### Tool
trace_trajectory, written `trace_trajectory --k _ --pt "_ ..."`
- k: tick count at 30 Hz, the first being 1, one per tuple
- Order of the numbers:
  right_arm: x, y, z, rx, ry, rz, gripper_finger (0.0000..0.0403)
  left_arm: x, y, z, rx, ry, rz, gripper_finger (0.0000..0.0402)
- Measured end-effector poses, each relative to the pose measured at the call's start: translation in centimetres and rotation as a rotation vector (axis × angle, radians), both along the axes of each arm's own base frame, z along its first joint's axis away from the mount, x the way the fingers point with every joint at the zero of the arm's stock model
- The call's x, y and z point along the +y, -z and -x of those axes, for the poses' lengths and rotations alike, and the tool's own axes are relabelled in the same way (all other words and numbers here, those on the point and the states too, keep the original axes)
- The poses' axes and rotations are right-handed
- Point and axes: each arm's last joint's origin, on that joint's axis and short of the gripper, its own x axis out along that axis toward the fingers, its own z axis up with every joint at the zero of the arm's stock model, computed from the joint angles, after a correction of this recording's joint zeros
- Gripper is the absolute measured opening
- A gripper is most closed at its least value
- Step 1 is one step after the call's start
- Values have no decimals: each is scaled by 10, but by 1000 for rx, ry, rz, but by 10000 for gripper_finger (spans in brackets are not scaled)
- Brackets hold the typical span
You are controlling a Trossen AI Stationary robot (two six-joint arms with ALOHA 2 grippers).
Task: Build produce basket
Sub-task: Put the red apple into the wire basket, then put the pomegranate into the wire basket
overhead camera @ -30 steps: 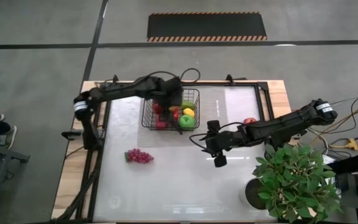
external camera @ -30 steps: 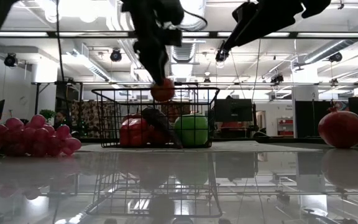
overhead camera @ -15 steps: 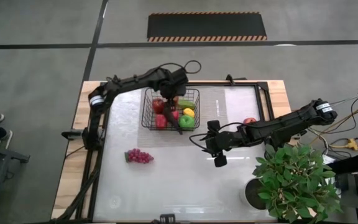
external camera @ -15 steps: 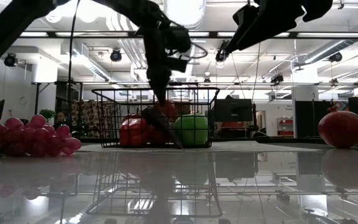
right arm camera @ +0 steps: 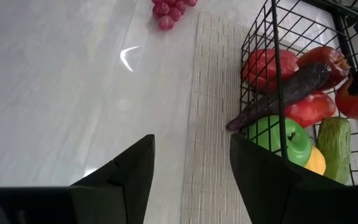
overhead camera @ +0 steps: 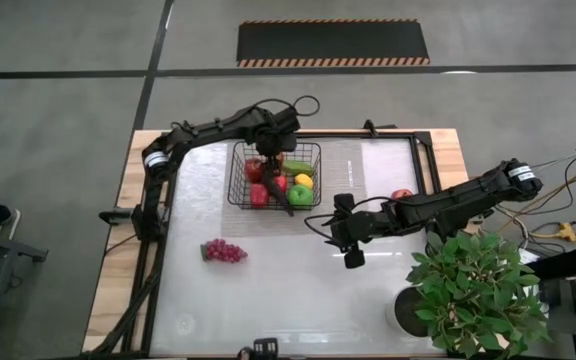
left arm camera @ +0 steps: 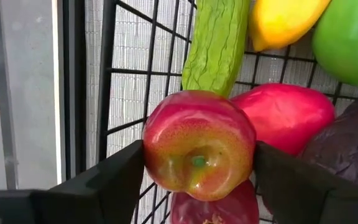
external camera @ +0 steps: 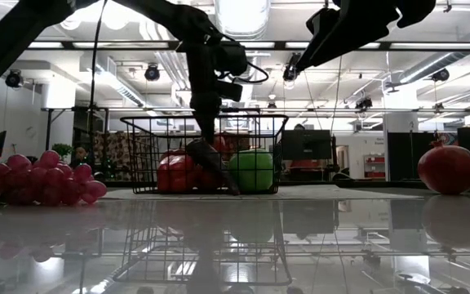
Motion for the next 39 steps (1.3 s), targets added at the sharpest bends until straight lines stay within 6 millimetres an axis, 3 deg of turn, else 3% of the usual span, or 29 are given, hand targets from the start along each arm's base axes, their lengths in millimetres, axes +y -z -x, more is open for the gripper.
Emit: trace_trajectory --k 8,14,20,25,30,34,39 --pt "0 1 1 9 11 -9 194 0 0 0 -3 2 -1 305" --pt "0 1 1 7 45 -32 194 -2 0 2 22 25 5 310" --pt "-3 0 1 -21 173 -23 194 -16 -21 10 10 45 -1 311" --pt "-10 1 -1 -57 321 2 194 -45 -56 19 -86 81 -32 311" --pt "-21 1 -2 -75 424 -50 194 -84 -95 32 -294 121 -90 311" --pt "-33 1 -4 -85 503 -89 194 -117 -107 51 -460 195 -130 311" --pt "-53 1 -5 -107 631 -152 194 -149 -104 75 -673 238 -149 311"
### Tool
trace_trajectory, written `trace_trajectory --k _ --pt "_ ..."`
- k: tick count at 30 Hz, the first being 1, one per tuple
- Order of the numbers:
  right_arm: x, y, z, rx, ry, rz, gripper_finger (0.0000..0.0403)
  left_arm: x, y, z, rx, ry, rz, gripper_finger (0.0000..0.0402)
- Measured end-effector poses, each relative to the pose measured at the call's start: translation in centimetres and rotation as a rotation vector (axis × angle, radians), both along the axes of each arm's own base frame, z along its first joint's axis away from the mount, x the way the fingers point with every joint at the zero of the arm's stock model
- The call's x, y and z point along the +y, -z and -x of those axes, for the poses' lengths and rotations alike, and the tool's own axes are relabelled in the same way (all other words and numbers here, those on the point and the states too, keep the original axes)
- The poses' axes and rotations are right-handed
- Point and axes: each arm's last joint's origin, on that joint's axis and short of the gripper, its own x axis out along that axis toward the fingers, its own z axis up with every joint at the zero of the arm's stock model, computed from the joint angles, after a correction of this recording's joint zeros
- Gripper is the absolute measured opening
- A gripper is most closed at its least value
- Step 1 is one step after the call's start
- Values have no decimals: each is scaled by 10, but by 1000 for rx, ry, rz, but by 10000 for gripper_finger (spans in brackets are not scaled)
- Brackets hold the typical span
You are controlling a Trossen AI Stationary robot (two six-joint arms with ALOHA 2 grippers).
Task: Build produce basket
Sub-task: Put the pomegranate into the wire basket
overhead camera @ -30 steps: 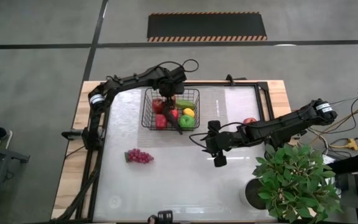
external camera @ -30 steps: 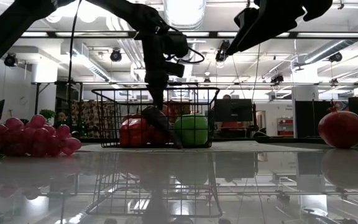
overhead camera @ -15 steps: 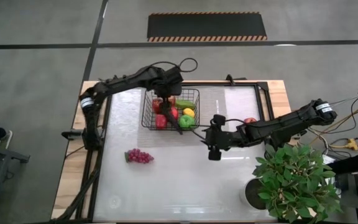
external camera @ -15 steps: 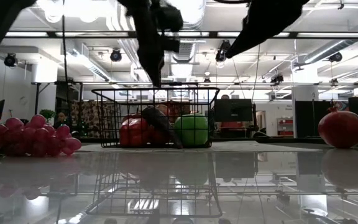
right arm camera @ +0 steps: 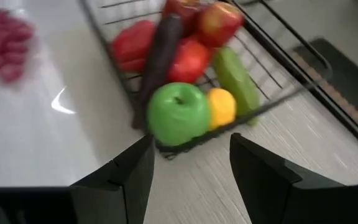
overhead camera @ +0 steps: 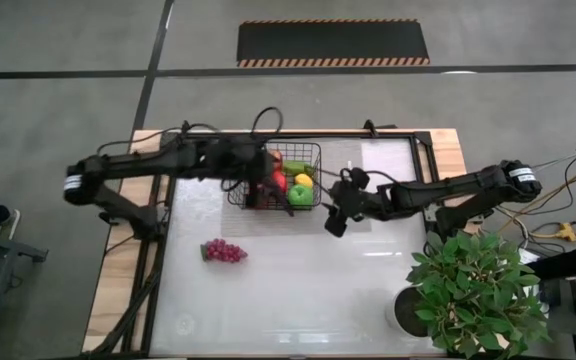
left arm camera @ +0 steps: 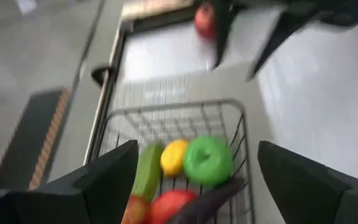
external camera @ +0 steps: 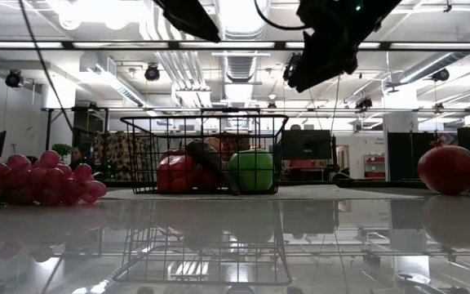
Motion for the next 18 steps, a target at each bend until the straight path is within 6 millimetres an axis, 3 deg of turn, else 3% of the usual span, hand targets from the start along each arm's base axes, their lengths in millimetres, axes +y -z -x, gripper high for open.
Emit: trace_trajectory --k 8,18 --pt "-37 14 20 137 316 -137 194 -28 21 32 -315 86 -32 311" --pt "-62 26 57 324 741 -265 199 -31 48 64 -565 92 -58 311"
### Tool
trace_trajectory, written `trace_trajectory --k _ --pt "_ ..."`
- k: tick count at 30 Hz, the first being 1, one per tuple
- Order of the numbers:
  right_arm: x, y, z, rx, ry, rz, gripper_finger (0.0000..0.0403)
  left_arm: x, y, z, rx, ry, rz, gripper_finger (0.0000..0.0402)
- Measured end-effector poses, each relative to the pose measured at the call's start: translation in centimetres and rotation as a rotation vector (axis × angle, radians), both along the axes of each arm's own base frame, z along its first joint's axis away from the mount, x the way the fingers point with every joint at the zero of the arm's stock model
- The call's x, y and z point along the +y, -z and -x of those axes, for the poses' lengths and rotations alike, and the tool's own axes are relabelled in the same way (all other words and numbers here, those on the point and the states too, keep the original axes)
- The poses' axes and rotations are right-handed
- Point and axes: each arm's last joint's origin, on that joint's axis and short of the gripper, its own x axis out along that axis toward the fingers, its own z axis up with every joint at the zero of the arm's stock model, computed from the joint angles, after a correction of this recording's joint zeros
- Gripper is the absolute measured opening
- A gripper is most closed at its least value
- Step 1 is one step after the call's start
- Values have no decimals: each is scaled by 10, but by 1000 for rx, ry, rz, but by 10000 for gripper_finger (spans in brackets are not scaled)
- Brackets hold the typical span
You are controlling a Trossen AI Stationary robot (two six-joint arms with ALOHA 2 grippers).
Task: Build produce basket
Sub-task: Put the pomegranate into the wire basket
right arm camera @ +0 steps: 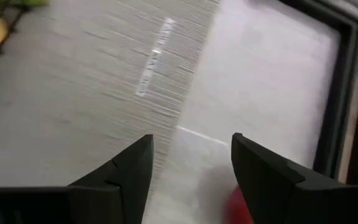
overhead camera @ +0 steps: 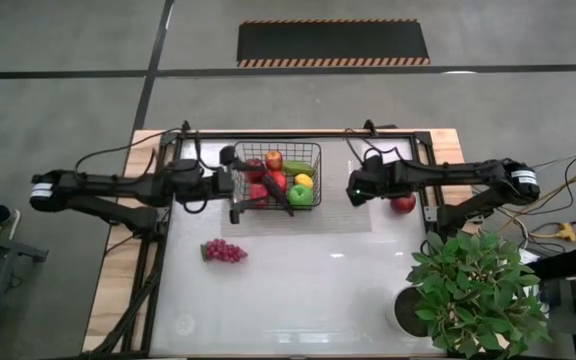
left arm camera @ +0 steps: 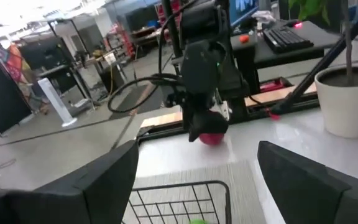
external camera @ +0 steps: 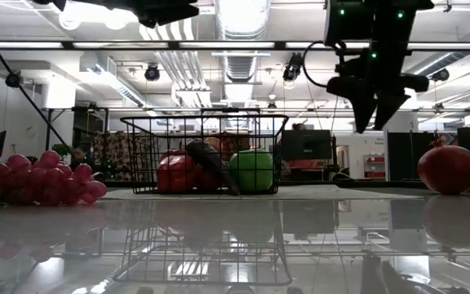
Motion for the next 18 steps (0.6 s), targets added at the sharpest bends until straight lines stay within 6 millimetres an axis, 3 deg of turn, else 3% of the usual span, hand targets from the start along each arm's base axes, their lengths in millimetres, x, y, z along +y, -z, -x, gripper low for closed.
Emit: trace_trajectory --k 7,13,18 --pt "-3 1 8 10 144 -18 253 0 4 11 -43 -19 -9 311" --pt "0 1 24 118 278 -34 308 1 8 16 -24 -63 -5 311" --pt "1 5 29 144 311 -33 322 3 13 22 -22 -130 -10 311"
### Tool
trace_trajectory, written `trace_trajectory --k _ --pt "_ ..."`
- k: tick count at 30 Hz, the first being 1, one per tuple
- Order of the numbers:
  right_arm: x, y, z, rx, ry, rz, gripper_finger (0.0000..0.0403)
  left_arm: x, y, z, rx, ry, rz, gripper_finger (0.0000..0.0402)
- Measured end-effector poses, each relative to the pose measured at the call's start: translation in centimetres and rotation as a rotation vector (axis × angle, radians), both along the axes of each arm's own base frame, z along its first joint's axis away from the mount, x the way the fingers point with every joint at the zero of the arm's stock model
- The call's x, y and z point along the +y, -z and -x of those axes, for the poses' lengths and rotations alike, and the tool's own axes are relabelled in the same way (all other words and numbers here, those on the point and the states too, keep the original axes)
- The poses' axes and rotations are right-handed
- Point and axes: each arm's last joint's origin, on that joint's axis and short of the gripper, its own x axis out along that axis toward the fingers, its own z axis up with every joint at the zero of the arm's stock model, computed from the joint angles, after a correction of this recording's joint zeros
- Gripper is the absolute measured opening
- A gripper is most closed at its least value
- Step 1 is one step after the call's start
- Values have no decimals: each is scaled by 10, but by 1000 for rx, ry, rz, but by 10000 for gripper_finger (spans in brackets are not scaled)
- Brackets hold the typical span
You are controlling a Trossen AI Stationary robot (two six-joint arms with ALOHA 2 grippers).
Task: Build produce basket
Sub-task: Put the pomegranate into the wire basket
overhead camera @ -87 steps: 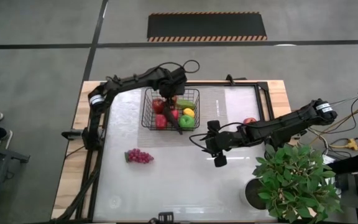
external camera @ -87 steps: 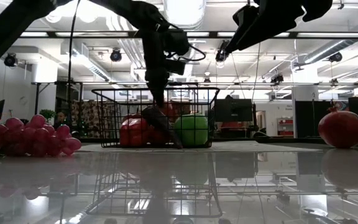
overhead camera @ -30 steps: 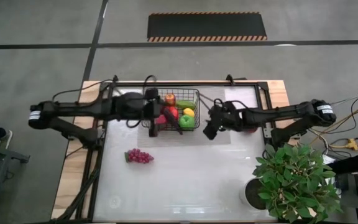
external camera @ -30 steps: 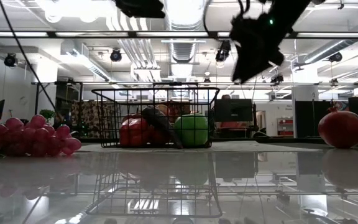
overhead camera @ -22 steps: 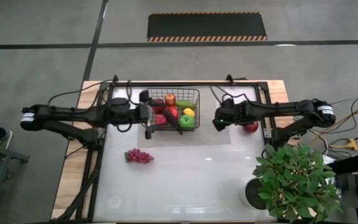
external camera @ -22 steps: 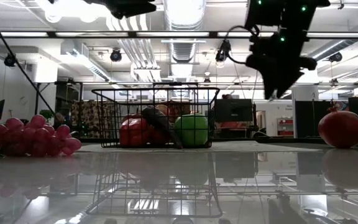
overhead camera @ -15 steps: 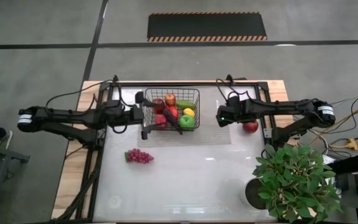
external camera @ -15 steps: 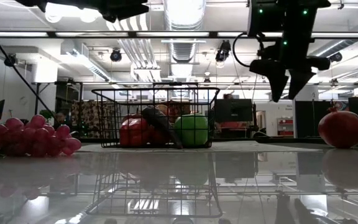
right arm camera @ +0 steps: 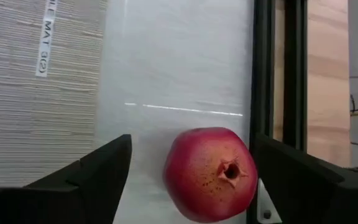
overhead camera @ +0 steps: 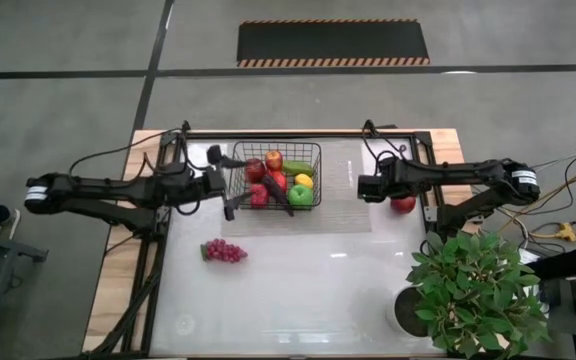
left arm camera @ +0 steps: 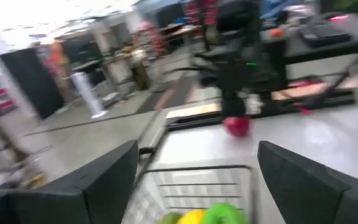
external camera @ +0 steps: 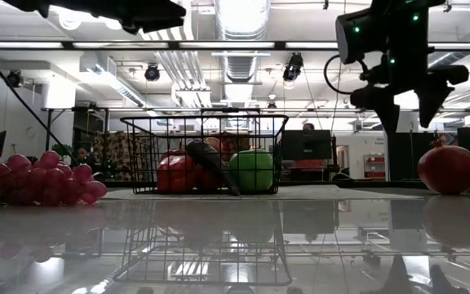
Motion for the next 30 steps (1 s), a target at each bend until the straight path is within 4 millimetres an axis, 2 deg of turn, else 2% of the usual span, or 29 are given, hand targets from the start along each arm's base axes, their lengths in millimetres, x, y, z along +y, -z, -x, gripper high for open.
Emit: trace_trajectory --k 4,18,30 --pt "2 11 6 27 39 -21 322 2 -2 6 -14 -72 -5 311" --pt "7 41 24 91 127 -71 322 2 -4 9 -23 -73 -5 311" --pt "7 47 26 64 167 -74 311 2 -3 8 -17 -73 -5 311"
